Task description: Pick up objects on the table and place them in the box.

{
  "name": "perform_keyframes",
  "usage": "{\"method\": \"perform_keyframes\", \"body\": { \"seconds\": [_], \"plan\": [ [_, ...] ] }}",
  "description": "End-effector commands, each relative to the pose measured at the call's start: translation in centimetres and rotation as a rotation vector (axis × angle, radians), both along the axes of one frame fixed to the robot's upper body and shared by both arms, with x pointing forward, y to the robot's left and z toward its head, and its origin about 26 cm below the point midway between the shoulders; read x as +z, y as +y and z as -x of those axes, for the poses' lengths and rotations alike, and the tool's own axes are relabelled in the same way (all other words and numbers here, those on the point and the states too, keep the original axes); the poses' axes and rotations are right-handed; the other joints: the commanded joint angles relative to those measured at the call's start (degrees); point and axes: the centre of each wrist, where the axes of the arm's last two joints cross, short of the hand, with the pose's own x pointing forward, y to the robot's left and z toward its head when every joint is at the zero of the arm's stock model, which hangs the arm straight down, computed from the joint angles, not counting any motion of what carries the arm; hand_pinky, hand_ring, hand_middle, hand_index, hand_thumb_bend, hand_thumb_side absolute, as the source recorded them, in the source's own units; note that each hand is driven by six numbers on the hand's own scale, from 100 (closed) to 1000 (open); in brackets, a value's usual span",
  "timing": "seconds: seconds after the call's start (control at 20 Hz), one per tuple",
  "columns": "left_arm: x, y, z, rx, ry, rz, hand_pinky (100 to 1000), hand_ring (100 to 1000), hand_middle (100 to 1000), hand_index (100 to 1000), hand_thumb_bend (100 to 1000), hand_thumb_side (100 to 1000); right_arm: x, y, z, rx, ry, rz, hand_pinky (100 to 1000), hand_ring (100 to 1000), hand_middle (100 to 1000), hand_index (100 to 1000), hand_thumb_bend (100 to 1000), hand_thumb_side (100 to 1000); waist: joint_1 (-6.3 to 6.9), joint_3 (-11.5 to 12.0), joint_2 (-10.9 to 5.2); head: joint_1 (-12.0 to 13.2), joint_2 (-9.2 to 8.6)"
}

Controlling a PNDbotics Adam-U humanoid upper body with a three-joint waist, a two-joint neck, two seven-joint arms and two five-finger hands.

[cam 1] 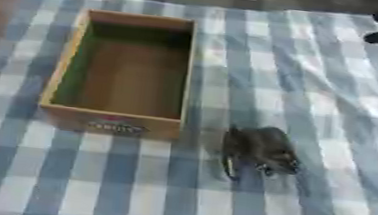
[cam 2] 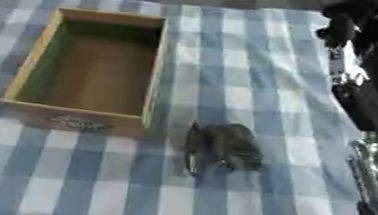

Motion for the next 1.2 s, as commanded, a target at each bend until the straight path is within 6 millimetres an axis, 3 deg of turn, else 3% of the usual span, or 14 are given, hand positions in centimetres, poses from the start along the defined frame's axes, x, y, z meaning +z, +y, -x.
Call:
{"method": "perform_keyframes", "body": {
  "seconds": [0.05,0.45,0.7,1.2],
  "plan": [
    [0.9,0.2,0.3,0.007,-0.036,-0.013,824,817,780,761,100,616,1.1,-0.2,0.3,-0.004,-0.039,0.024,627,746,637,805,203,591,-0.16,0.12,-1.10,0.06,-0.51],
    [0.9,0.2,0.3,0.007,-0.035,-0.013,824,818,781,760,100,616,1.2,-0.3,0.3,-0.009,-0.042,0.033,627,746,637,805,209,592,-0.12,0.10,-1.11,-0.18,0.05],
    [0.9,0.2,0.4,0.008,-0.032,-0.014,824,818,781,760,100,616,2.4,-0.6,0.3,-0.039,-0.068,0.112,631,748,639,808,268,603,-0.08,-0.05,-1.23,-0.61,1.29],
    [0.7,0.2,0.4,0.007,-0.025,-0.020,824,818,781,760,100,616,7.0,-1.6,0.6,-0.255,-0.060,0.632,665,763,660,817,401,568,-0.24,-0.11,-1.80,-0.79,1.20]
  ]
}}
